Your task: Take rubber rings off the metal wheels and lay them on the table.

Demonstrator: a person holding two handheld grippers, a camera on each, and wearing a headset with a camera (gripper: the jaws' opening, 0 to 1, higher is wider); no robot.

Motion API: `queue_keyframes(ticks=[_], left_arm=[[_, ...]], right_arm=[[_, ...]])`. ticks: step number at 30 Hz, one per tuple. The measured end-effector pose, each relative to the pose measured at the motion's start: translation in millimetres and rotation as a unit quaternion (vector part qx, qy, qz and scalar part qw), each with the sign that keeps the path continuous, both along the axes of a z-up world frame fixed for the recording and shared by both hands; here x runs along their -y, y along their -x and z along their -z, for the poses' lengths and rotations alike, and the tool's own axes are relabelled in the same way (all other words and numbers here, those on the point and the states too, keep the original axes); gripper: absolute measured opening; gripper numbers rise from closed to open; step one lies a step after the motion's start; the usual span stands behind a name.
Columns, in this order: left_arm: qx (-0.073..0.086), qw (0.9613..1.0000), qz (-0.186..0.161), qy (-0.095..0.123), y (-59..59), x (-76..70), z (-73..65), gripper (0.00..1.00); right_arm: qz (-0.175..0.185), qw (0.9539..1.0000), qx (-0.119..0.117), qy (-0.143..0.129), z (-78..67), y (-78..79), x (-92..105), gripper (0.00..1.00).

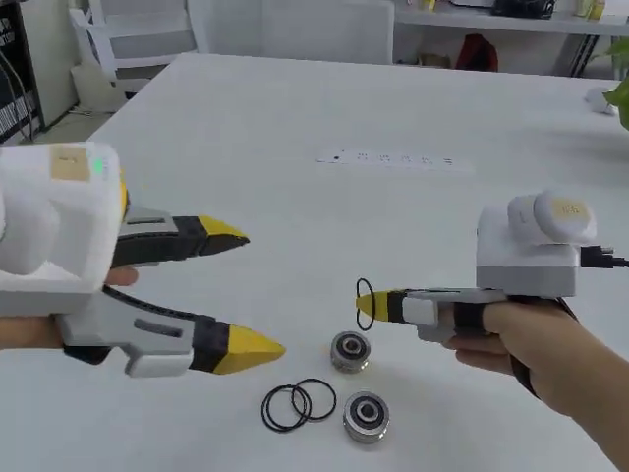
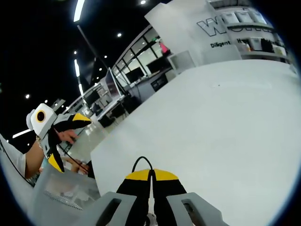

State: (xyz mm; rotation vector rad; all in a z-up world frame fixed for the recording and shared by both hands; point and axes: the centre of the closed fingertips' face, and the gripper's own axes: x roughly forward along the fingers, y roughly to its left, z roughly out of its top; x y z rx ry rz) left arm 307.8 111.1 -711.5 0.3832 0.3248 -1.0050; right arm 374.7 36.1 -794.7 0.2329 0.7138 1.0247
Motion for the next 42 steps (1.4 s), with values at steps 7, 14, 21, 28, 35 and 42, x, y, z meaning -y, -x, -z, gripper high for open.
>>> queue_keyframes(ticks=[7,14,21,28,35,42], left_arm=[[0.020,0.9986,-0.043,0.023,17.5,-25.2,-17.2,0.80],[0.011,0.9945,-0.098,0.033,32.1,-49.8,-9.2,0.93],[-0.012,0.9903,-0.131,0.044,43.5,-62.0,5.4,1.00],[-0.032,0.9885,-0.138,0.054,52.3,-58.2,16.2,1.00],[-0.056,0.9870,-0.142,0.051,59.1,-54.4,29.9,1.00],[-0.065,0.9863,-0.142,0.052,62.3,-52.4,33.3,0.99]], right_arm=[[-0.019,0.9998,0.004,0.000,-2.7,7.4,-7.6,0.00],[-0.048,0.9986,0.005,0.021,6.4,16.7,-13.6,0.00],[-0.071,0.9965,0.010,0.043,14.4,21.7,-18.0,0.00],[-0.097,0.9922,0.020,0.076,27.4,28.7,-20.0,0.00],[-0.128,0.9830,0.038,0.125,44.2,38.3,-20.2,0.00],[-0.155,0.9725,0.058,0.164,56.6,45.0,-20.3,0.00]])
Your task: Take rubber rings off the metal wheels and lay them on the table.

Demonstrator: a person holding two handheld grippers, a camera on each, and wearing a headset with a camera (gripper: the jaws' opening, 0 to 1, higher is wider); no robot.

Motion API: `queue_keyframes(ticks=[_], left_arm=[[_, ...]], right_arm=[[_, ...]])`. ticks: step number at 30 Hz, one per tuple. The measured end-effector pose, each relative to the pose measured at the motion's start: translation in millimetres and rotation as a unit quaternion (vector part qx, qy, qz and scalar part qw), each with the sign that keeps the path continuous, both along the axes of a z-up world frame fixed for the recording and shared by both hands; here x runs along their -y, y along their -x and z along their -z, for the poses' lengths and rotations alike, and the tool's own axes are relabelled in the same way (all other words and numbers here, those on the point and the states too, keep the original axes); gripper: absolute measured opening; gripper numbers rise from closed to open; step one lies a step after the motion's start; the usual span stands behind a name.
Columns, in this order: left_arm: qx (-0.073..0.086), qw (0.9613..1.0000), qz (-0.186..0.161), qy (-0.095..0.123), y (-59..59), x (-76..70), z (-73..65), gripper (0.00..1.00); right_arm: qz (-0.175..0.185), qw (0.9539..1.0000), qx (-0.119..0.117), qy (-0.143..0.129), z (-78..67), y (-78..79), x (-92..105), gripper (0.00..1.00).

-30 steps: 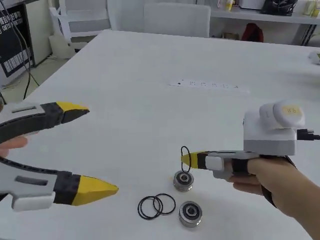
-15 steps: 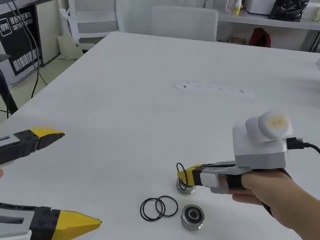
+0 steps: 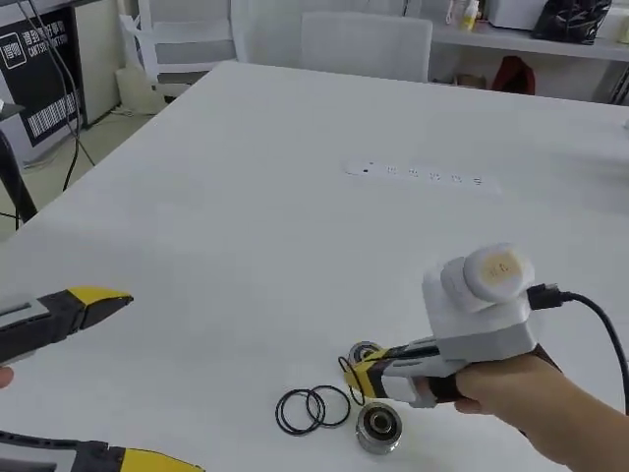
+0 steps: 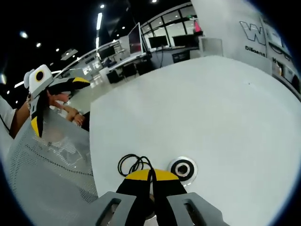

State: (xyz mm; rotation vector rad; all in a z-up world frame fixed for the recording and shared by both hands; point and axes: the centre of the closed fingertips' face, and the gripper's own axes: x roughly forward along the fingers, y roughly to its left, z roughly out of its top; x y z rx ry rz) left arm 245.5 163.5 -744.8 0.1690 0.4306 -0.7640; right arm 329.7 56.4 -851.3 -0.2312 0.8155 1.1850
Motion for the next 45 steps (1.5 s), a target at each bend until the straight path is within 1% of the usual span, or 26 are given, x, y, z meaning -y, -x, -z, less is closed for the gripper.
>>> queue_keyframes(ticks=[1,7,9,12,16,22,29,33,37,40,43,45], left_arm=[[-0.002,1.0000,0.001,-0.001,0.6,0.4,0.8,0.99],[-0.011,0.9999,0.001,-0.009,3.9,-2.4,6.0,0.96],[-0.011,0.9999,-0.001,-0.008,4.3,-3.4,5.7,0.96],[-0.010,0.9999,-0.005,-0.005,4.2,-5.0,3.9,0.96],[-0.009,0.9999,-0.006,-0.006,3.9,-6.1,3.6,0.96],[-0.009,0.9999,-0.005,-0.008,3.9,-6.3,4.7,0.95],[-0.009,0.9999,-0.006,-0.008,3.5,-7.7,5.4,0.95],[-0.010,0.9999,-0.007,-0.008,3.4,-8.2,5.8,0.95],[-0.009,0.9999,-0.006,-0.008,3.5,-8.1,5.7,0.95],[-0.009,0.9999,-0.007,-0.009,3.4,-8.3,6.0,0.95],[-0.008,0.9999,-0.007,-0.009,3.2,-8.7,5.9,0.94],[-0.008,0.9999,-0.007,-0.010,3.3,-8.8,5.9,0.94]], right_arm=[[-0.001,1.0000,0.004,0.003,1.0,0.0,-0.2,0.00],[-0.001,0.9999,0.007,0.009,2.7,-1.4,1.6,0.00],[0.001,0.9999,0.009,0.011,3.3,-2.3,2.4,0.00],[0.003,0.9997,0.019,0.016,4.4,-4.6,3.3,0.00],[0.004,0.9995,0.025,0.019,5.0,-6.2,3.0,0.00],[0.007,0.9997,0.018,0.012,3.6,-5.6,1.8,0.00],[-0.006,0.9997,0.016,0.016,6.1,0.0,-0.6,0.00],[-0.008,0.9996,0.020,0.018,6.5,0.0,-1.9,0.00],[-0.009,0.9997,0.017,0.013,5.5,1.1,-3.9,0.00],[-0.014,0.9995,0.023,0.018,6.8,1.3,-4.2,0.00],[-0.012,0.9996,0.021,0.014,5.9,1.5,-5.2,0.01],[-0.012,0.9995,0.025,0.016,5.8,0.2,-4.3,0.01]])
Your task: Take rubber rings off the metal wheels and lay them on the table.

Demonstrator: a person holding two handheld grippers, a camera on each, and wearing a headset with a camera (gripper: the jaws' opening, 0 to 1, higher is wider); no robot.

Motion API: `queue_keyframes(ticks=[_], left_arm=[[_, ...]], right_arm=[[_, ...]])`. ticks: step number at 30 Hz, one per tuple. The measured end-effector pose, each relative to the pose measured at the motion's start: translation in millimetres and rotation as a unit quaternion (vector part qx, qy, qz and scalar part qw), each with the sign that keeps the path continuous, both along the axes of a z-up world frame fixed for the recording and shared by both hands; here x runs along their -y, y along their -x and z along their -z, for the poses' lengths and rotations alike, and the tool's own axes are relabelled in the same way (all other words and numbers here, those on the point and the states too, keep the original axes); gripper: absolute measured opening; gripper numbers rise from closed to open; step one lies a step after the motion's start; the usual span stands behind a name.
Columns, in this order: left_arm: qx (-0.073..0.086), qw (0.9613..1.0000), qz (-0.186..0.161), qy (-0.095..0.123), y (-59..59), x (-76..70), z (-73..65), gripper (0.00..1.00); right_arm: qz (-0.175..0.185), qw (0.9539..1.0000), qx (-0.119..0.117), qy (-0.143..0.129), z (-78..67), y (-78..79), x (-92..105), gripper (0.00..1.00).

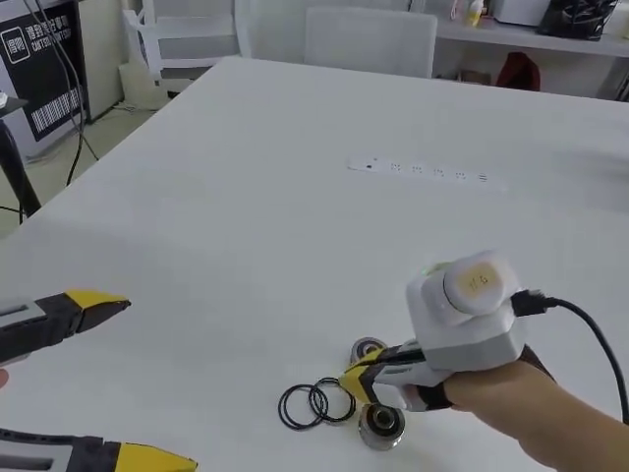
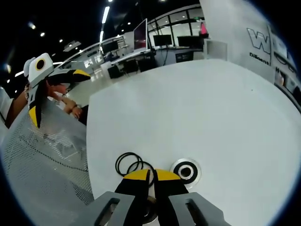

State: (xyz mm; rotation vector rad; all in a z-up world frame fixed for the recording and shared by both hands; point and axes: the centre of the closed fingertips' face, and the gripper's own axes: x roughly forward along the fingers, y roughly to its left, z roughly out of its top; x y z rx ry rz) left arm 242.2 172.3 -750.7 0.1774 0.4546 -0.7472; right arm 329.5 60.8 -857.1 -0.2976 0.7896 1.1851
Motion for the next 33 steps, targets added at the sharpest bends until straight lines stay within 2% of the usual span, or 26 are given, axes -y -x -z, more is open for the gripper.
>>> queue_keyframes(ticks=[4,8,14,17,21,23,29,33], left_arm=[[0.000,1.0000,0.000,-0.001,0.1,0.1,-0.1,0.94],[0.001,1.0000,0.000,0.002,-0.2,0.1,-0.7,0.94],[0.002,1.0000,-0.002,0.002,-1.6,-2.5,-1.5,0.94],[0.004,1.0000,-0.003,0.003,-2.5,-4.0,-2.4,0.94],[0.003,1.0000,0.000,0.003,-2.9,-4.4,-2.2,0.94],[0.002,1.0000,0.000,0.003,-3.4,-4.9,-1.9,0.94],[-0.003,0.9999,0.006,0.008,-1.7,-6.8,0.3,0.95],[-0.005,0.9999,0.016,0.002,-2.7,-6.2,2.7,0.95]], right_arm=[[0.006,1.0000,0.001,-0.004,-3.2,-3.2,2.7,0.01],[0.022,0.9995,0.005,-0.023,-15.2,-11.4,5.3,0.02],[0.038,0.9977,0.003,-0.056,-33.5,-18.4,7.8,0.08],[0.040,0.9974,0.005,-0.060,-37.5,-19.6,9.6,0.14],[0.034,0.9973,0.002,-0.066,-44.0,-15.8,11.9,0.25],[0.036,0.9962,0.006,-0.079,-53.6,-15.4,12.1,0.28],[0.016,0.9933,0.014,-0.114,-79.2,1.2,16.7,0.37],[0.000,0.9921,0.025,-0.123,-88.9,13.1,25.2,0.45]])
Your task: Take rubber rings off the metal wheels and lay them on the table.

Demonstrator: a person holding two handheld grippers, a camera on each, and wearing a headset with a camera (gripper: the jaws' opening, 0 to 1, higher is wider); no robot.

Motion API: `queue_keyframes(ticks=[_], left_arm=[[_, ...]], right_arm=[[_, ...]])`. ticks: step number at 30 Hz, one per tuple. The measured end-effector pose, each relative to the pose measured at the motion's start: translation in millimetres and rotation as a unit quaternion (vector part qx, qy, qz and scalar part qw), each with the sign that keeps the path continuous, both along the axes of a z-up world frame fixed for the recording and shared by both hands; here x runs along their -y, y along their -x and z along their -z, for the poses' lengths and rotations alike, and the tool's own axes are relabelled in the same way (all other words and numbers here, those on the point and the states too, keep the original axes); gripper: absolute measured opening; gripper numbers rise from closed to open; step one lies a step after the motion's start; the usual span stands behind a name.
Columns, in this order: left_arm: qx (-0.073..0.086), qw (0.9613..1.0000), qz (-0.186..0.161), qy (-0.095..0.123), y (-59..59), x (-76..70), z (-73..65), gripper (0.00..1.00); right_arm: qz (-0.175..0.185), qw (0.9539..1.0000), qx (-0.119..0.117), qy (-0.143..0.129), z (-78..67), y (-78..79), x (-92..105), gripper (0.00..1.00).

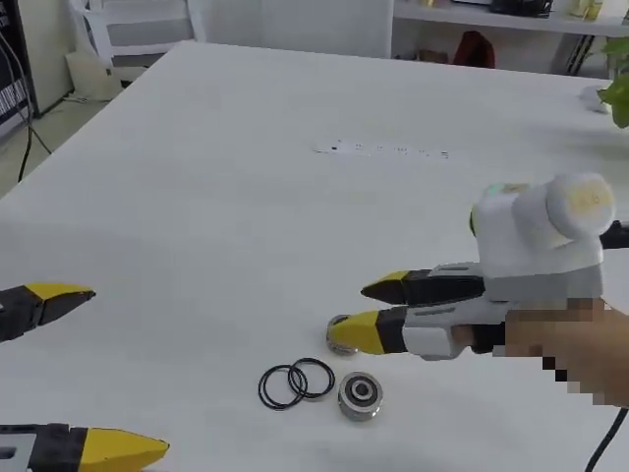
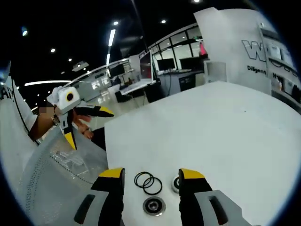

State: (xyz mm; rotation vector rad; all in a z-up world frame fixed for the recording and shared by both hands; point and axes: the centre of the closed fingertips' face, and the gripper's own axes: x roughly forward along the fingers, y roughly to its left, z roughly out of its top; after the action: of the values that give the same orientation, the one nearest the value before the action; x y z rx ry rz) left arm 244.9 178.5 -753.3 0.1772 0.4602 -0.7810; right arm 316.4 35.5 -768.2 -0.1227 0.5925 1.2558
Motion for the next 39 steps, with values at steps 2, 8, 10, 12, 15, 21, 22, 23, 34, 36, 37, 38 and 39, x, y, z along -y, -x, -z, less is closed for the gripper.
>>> queue_keyframes(ticks=[2,8,10,12,15,21,22,23,34,36,37,38,39], left_arm=[[0.001,1.0000,0.004,0.000,-1.0,0.6,-0.4,0.95],[0.003,0.9999,0.013,0.006,-4.4,3.4,-1.4,0.95],[0.002,0.9998,0.016,0.006,-4.6,4.0,-0.6,0.95],[0.001,0.9997,0.022,0.006,-4.5,5.0,-0.2,0.95],[0.001,0.9996,0.026,0.004,-5.5,5.6,0.5,0.96],[0.004,0.9996,0.026,0.011,-6.7,6.8,-0.7,0.96],[0.004,0.9996,0.025,0.012,-6.7,6.6,-0.3,0.96],[0.004,0.9996,0.024,0.012,-6.8,6.3,0.1,0.96],[-0.002,0.9998,0.001,0.021,-8.7,-2.9,6.8,0.99],[-0.002,0.9997,-0.004,0.023,-8.7,-3.7,7.4,1.00],[-0.001,0.9997,-0.008,0.023,-9.1,-4.8,7.7,1.00],[0.000,0.9997,-0.010,0.023,-9.5,-5.3,7.7,1.00],[0.002,0.9995,-0.017,0.025,-10.5,-7.0,7.6,1.00]], right_arm=[[-0.004,0.9999,0.013,-0.005,-5.3,6.4,5.6,0.47],[0.012,0.9989,0.044,-0.010,-16.2,18.0,29.4,0.63],[0.020,0.9987,0.046,-0.011,-17.1,21.0,36.5,0.66],[0.034,0.9982,0.048,-0.012,-17.3,23.0,45.9,0.69],[0.051,0.9975,0.049,-0.007,-14.9,27.6,59.4,0.74],[0.089,0.9954,0.035,-0.009,-7.7,35.1,85.1,0.75],[0.097,0.9947,0.034,-0.009,-6.6,35.1,88.3,0.75],[0.102,0.9942,0.033,-0.007,-5.6,35.3,91.0,0.75],[0.165,0.9862,0.008,-0.005,13.5,37.8,119.2,0.81],[0.173,0.9848,0.004,0.004,19.2,39.0,123.9,0.80],[0.182,0.9833,0.002,0.001,20.8,38.9,126.3,0.80],[0.188,0.9822,-0.001,-0.003,21.4,39.0,127.2,0.81],[0.194,0.9811,-0.006,-0.007,22.7,39.9,128.1,0.82]])
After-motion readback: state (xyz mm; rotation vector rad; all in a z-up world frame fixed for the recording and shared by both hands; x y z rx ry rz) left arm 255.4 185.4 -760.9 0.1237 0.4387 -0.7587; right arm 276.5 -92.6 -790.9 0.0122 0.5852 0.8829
